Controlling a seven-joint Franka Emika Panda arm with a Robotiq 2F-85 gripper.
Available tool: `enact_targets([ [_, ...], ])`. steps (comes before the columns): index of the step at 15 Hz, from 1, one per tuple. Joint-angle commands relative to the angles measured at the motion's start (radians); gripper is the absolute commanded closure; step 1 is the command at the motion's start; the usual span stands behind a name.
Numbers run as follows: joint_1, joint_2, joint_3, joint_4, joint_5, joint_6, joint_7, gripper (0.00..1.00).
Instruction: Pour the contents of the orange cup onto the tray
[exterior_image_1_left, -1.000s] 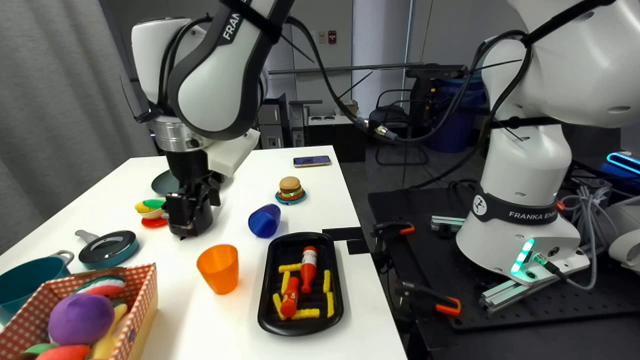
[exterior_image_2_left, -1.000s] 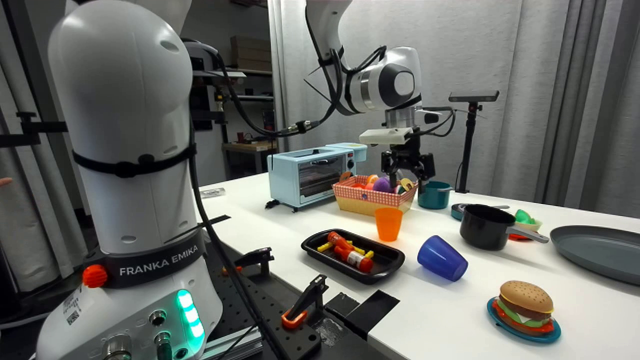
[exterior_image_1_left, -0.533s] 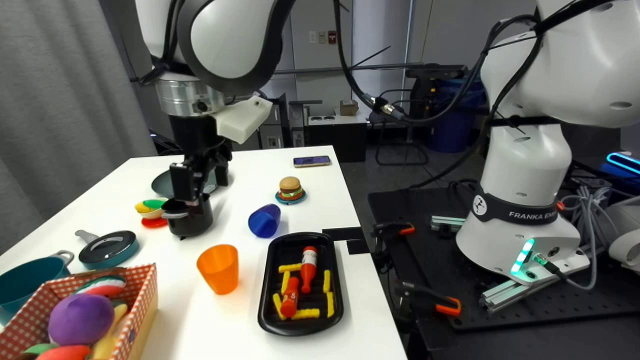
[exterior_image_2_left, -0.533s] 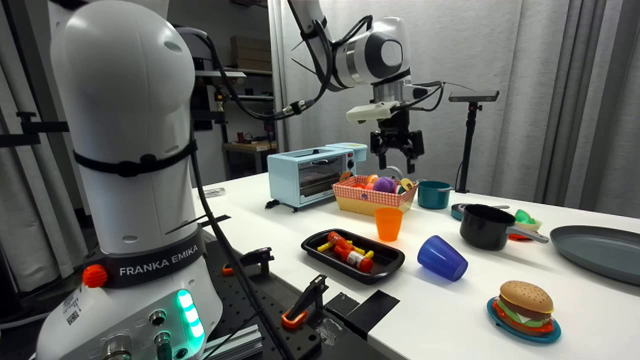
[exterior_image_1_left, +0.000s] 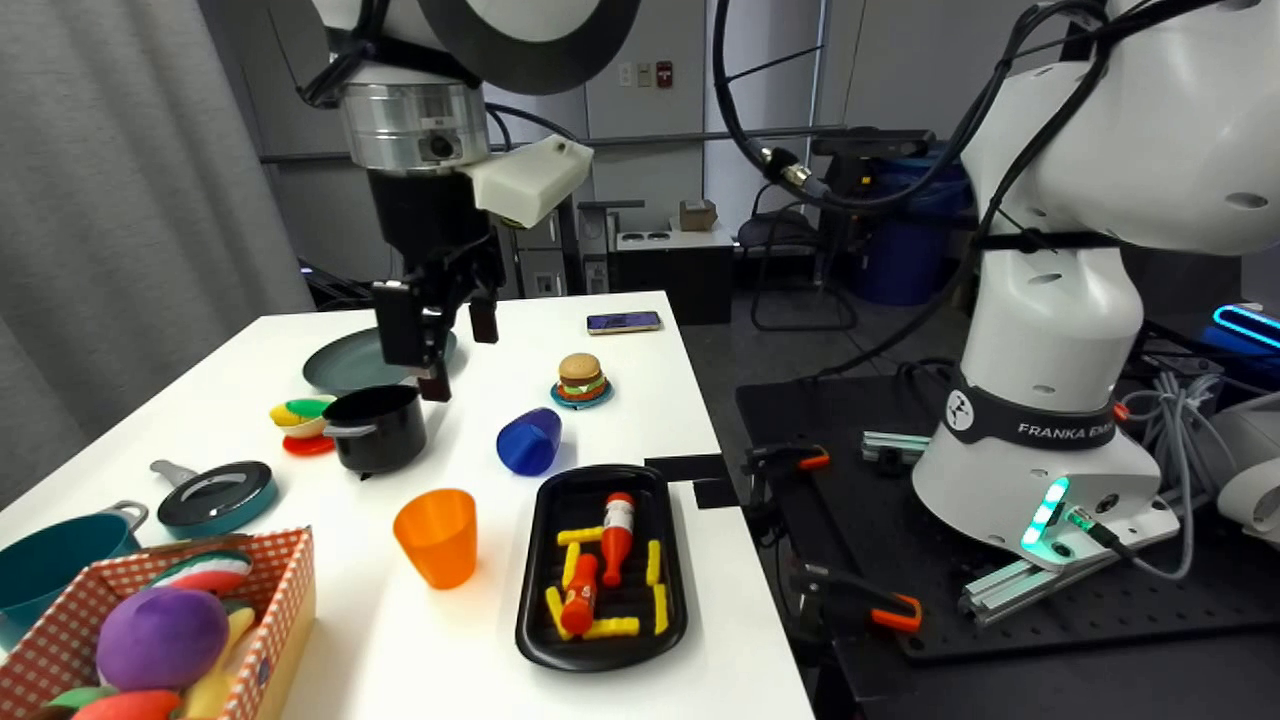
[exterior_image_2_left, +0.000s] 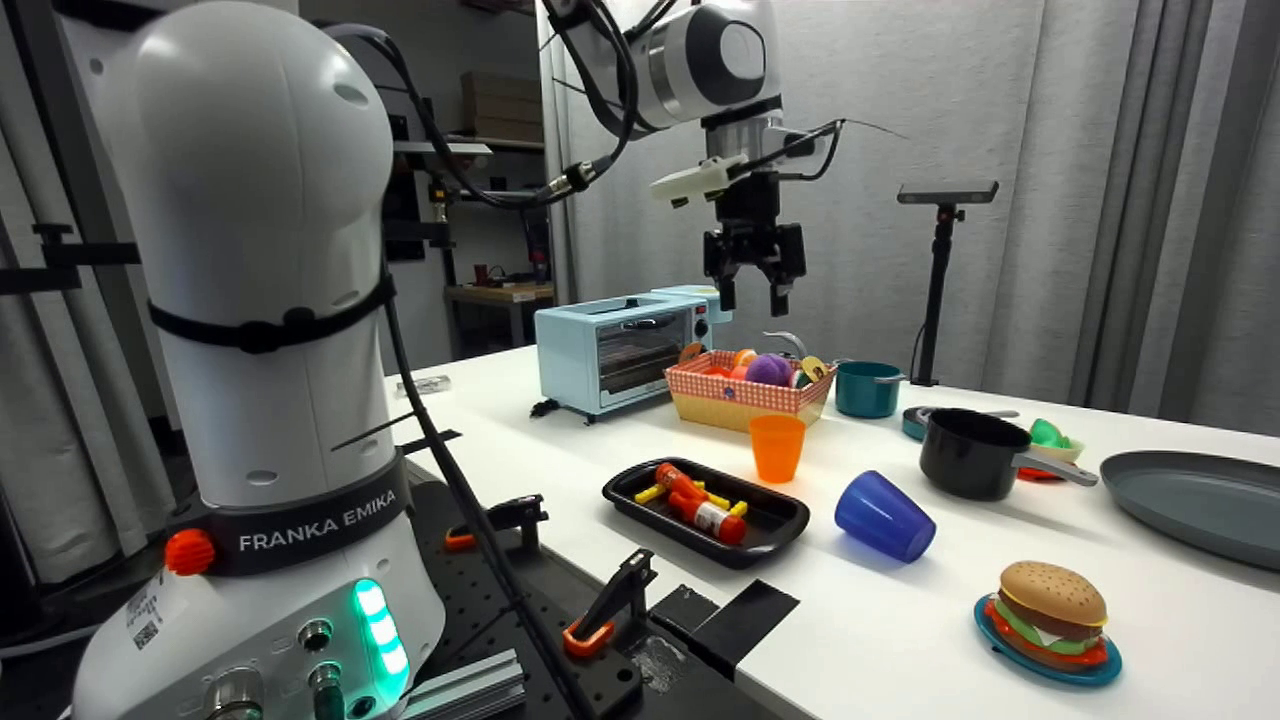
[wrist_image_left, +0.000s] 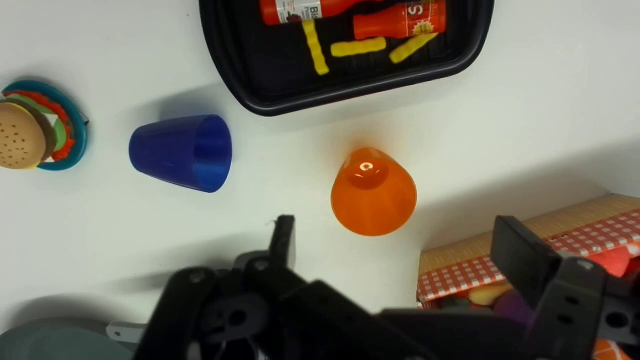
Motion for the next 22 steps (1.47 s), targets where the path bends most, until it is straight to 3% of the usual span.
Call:
enact_targets([
  [1,-0.001,-0.111,0.021,-0.07,-0.011,-0.049,0.056,0.0],
  [15,-0.022,-0.284,0.05,-0.215,-0.003,-0.092,0.077,0.0],
  [20,-0.026,-0.314,0.053,-0.239,0.0,-0.095,0.079,0.0],
  [22,-0.022,-0.261,0.046,-0.214,0.007,-0.066,0.05,0.0],
])
